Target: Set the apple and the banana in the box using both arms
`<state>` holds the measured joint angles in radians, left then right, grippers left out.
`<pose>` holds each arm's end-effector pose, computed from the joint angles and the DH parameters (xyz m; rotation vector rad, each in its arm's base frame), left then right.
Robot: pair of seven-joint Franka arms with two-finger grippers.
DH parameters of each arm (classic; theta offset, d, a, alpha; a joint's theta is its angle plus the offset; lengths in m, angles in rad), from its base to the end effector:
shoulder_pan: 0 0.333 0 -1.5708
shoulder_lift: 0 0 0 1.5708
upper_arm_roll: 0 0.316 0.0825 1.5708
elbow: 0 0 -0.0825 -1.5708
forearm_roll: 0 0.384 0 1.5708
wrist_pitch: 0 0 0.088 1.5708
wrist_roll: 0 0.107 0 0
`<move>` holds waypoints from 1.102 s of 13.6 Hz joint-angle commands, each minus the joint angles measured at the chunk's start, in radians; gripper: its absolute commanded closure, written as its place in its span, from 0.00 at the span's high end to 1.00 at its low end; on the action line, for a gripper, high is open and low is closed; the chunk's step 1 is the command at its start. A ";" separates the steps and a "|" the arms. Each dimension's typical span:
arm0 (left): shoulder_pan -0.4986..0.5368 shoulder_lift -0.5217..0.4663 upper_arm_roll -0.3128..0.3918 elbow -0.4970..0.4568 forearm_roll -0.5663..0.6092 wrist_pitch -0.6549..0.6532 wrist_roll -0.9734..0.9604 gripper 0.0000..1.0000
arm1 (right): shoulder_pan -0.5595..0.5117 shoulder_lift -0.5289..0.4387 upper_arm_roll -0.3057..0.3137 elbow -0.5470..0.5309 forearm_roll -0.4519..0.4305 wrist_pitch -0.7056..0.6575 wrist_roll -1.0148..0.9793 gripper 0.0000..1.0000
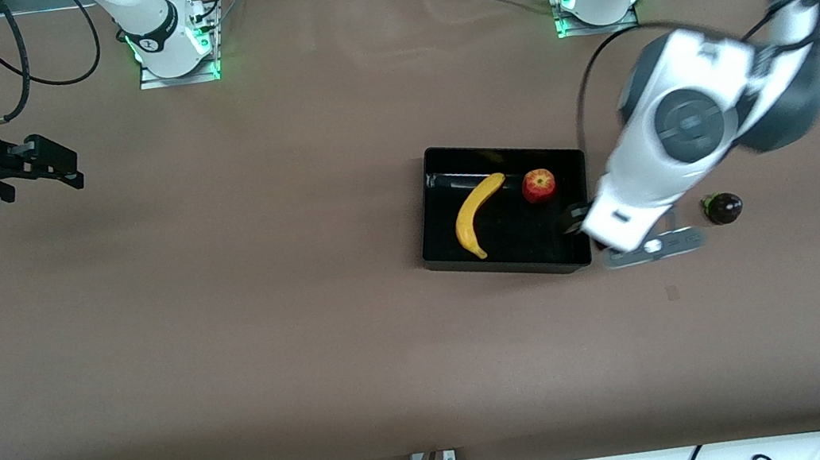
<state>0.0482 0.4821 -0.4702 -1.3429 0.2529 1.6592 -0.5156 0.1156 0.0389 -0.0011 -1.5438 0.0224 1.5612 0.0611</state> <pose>0.6489 -0.1980 0.4637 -3.0511 -0.1388 0.1325 0.5614 0.0670 0.6146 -3.1199 -0.0833 0.0365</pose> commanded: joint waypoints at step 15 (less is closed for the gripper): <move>-0.136 -0.456 0.415 -0.388 -0.221 0.034 0.404 1.00 | -0.001 -0.005 0.003 0.004 0.004 0.000 0.006 1.00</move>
<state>-0.0748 0.0290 -0.0648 -1.7318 0.0389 1.6908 -0.1314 0.1157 0.0389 -0.0011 -1.5434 0.0225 1.5613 0.0612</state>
